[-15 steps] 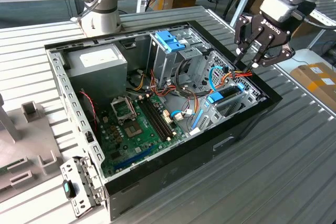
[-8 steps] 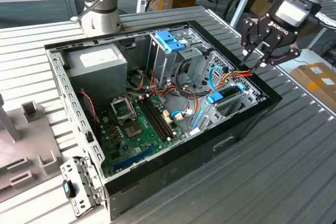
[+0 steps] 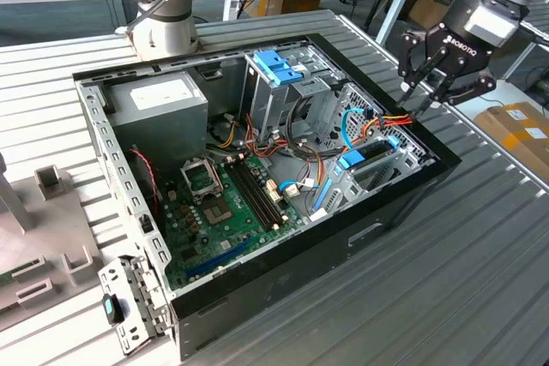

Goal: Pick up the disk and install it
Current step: 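Insert the first disk wire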

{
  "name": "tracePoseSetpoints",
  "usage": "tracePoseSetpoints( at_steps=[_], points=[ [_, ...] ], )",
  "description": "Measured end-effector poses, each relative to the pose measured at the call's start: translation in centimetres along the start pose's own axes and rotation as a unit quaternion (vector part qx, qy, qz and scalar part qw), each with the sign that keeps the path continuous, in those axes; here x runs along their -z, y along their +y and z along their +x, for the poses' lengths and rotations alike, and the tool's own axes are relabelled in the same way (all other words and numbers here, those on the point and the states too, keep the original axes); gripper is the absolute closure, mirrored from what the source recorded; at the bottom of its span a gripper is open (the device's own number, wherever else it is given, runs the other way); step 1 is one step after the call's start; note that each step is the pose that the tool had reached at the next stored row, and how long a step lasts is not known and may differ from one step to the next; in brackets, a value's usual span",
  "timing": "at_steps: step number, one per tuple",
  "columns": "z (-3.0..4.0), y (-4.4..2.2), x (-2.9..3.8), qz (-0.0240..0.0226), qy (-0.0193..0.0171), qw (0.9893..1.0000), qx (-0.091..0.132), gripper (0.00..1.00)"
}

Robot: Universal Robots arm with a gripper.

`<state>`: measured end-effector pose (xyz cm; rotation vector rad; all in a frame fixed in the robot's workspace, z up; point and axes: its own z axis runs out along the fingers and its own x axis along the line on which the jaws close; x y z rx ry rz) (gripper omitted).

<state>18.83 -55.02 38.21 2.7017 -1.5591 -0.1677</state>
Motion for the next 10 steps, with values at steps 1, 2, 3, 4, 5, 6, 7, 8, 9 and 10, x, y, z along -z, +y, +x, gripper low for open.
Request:
tracePoseSetpoints(
  at_steps=[1, 2, 3, 4, 5, 6, 7, 8, 9, 10],
  points=[
    [0.03, -0.04, 0.01, -0.0006, 0.0006, 1.0000, 0.007, 0.64],
    [0.06, -0.10, 0.00, -0.0017, 0.0014, 0.9998, 0.020, 0.64],
    [0.09, -0.14, -0.02, -0.0031, 0.0025, 0.9993, 0.037, 0.64],
    [0.11, -0.17, -0.04, -0.0042, 0.0034, 0.9987, 0.051, 0.64],
    [0.12, -0.18, -0.04, -0.0051, 0.0041, 0.9981, 0.061, 0.64],
    [0.13, -0.20, -0.05, -0.0061, 0.0050, 0.9973, 0.073, 0.64],
    [0.14, -0.23, -0.05, -0.0078, 0.0064, 0.9957, 0.093, 0.64],
    [0.16, -0.26, -0.06, -0.0091, 0.0075, 0.9940, 0.109, 0.64],
    [0.18, -0.29, -0.07, -0.0110, 0.0090, 0.9913, 0.131, 0.64],
    [0.20, -0.33, -0.09, -0.0120, 0.0098, 0.9895, 0.144, 0.64]
  ],
)
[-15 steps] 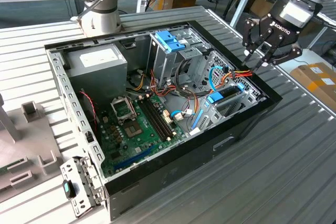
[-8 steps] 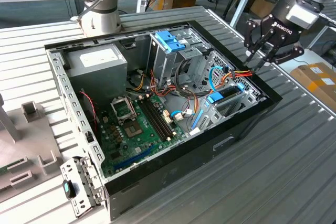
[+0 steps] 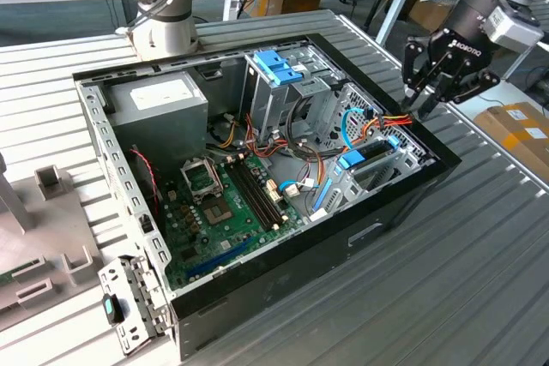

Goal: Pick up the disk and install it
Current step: 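Insert the first disk wire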

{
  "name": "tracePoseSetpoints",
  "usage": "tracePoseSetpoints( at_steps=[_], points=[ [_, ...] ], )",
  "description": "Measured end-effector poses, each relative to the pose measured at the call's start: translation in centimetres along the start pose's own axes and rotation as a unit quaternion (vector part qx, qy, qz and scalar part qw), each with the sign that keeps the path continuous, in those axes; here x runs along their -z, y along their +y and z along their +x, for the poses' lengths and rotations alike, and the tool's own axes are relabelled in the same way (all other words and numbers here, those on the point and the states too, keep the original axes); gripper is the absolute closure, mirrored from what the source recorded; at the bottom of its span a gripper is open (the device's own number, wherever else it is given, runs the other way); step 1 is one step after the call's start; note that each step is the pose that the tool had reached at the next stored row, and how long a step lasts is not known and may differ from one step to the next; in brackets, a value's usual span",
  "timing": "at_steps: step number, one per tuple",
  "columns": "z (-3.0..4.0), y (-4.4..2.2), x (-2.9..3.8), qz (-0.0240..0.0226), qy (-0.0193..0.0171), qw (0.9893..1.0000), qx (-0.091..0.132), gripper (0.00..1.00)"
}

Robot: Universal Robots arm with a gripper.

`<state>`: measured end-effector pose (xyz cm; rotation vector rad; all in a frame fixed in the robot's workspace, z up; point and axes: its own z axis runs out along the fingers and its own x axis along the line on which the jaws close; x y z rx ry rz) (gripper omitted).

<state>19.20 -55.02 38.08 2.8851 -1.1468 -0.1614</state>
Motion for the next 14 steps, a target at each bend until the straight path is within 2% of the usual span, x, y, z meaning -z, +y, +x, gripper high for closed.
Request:
tracePoseSetpoints(
  at_steps=[4, 7, 11, 14],
  points=[
    [0.16, -0.10, -0.14, -0.0027, 0.0022, 0.9995, 0.033, 0.64],
    [0.33, -0.17, -0.29, -0.0041, 0.0033, 0.9988, 0.048, 0.64],
    [1.07, 0.50, -0.59, -0.0039, 0.0031, 0.9984, 0.056, 0.64],
    [1.37, 0.78, -0.82, -0.0039, 0.0031, 0.9981, 0.062, 0.64]
  ],
)
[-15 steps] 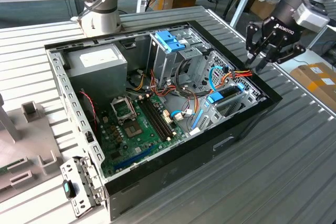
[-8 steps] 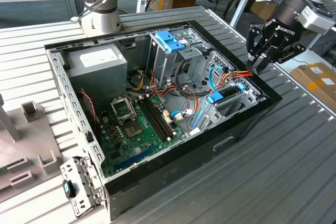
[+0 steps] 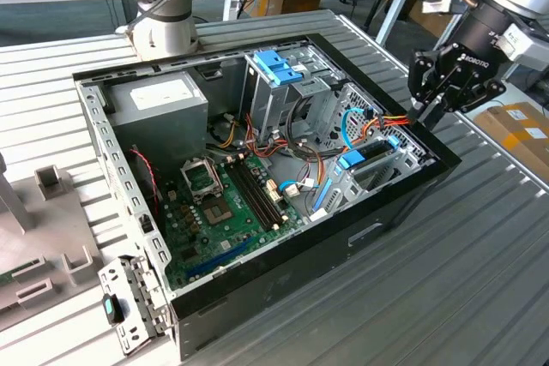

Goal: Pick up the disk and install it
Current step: 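Insert the first disk wire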

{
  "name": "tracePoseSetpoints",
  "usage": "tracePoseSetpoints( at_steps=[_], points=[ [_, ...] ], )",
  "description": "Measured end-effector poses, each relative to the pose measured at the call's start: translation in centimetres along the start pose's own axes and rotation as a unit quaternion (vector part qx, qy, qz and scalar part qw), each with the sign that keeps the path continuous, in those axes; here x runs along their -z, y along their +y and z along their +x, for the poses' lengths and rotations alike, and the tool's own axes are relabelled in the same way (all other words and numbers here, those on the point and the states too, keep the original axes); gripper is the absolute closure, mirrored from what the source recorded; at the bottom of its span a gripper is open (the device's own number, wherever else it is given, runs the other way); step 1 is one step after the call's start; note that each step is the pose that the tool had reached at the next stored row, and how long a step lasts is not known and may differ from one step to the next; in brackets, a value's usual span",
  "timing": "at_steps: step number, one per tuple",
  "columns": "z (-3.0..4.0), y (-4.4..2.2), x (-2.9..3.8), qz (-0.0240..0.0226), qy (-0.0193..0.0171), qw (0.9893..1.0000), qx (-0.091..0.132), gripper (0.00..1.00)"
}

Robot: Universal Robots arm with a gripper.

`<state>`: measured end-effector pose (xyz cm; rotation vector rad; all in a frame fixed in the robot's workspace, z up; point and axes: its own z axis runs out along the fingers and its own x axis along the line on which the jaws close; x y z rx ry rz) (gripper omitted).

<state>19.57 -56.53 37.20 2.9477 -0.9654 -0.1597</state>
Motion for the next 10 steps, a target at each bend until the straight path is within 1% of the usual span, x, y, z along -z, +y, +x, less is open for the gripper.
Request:
tracePoseSetpoints(
  at_steps=[1, 2, 3, 7, 9, 10],
  points=[
    [0.01, 0.00, -0.06, -0.0001, 0.0002, 1.0000, 0.002, 0.64],
    [0.03, 0.00, -0.24, -0.0008, 0.0006, 0.9999, 0.011, 0.64],
    [0.03, 0.00, -0.26, -0.0013, 0.0010, 0.9999, 0.016, 0.64],
    [-0.16, 0.04, -0.34, -0.0013, 0.0010, 0.9999, 0.016, 0.64],
    [-0.27, -0.11, -0.38, -0.0013, 0.0010, 0.9999, 0.016, 0.64],
    [-0.40, -0.29, -0.43, -0.0013, 0.0010, 0.9999, 0.016, 0.64]
  ],
)
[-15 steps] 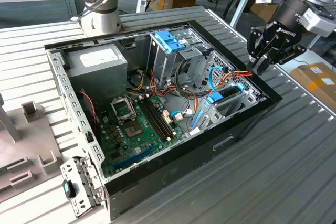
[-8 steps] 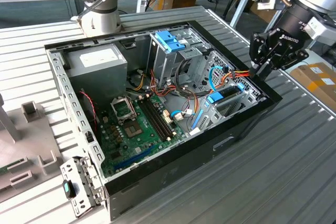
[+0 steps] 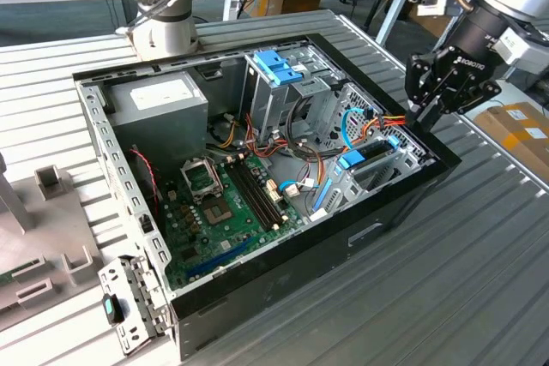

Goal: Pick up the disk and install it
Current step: 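Insert the first disk wire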

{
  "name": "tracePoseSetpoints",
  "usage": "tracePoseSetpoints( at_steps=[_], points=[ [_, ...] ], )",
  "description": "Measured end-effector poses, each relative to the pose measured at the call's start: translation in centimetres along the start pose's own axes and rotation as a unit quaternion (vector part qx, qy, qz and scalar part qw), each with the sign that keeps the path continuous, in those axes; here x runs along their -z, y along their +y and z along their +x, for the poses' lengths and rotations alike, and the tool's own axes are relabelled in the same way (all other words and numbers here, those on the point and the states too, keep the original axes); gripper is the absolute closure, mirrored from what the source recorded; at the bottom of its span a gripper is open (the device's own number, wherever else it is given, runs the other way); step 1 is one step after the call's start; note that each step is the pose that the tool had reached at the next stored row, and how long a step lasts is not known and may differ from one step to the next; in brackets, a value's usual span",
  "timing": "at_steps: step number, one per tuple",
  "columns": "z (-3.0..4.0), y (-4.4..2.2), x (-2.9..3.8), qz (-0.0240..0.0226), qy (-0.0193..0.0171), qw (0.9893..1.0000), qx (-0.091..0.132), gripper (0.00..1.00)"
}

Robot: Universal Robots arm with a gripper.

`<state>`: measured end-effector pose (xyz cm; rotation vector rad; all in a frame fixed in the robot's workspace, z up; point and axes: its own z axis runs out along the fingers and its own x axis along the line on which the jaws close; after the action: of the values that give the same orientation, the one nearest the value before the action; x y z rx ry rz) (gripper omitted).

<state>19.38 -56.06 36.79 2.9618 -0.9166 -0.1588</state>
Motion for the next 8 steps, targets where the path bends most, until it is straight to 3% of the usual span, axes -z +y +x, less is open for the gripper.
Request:
tracePoseSetpoints(
  at_steps=[6, 7, 8],
  points=[
    [-0.05, -0.08, -0.03, 0.0002, -0.0001, 1.0000, 0.000, 0.65],
    [-0.05, -0.08, -0.03, 0.0001, -0.0001, 1.0000, 0.000, 0.78],
    [-0.05, -0.08, -0.03, 0.0002, -0.0001, 1.0000, 0.000, 0.84]
  ],
)
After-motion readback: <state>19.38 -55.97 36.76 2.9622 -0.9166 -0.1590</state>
